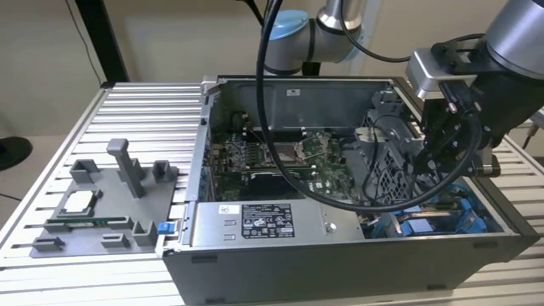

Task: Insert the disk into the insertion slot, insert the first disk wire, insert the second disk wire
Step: 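Insert the second disk wire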

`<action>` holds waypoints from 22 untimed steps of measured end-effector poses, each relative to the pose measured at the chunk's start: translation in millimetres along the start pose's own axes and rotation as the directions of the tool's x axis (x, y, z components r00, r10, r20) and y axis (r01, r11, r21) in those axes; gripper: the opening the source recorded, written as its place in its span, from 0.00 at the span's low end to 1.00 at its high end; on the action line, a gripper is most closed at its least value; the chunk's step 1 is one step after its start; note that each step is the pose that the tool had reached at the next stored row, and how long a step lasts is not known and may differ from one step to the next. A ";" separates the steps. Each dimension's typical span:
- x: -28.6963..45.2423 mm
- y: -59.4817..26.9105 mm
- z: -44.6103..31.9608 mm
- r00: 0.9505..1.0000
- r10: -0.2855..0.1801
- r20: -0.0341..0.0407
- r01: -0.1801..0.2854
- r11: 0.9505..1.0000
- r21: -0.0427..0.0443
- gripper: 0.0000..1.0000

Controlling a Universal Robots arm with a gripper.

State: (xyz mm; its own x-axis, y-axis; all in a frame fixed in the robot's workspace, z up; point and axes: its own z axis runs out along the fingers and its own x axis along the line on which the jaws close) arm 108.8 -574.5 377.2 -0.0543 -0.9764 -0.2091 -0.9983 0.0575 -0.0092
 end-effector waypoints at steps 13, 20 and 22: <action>7.0 -0.3 11.4 1.000 -0.020 0.001 0.020 1.000 0.018 0.00; 7.3 -0.4 12.5 0.999 -0.035 -0.008 0.035 0.999 0.031 0.00; 7.3 -0.3 12.6 0.999 -0.035 -0.008 0.035 0.999 0.030 0.00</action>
State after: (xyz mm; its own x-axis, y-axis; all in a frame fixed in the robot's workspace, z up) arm 109.0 -579.0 363.4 -0.0196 -0.9795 -0.2004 -0.9985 0.0294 -0.0463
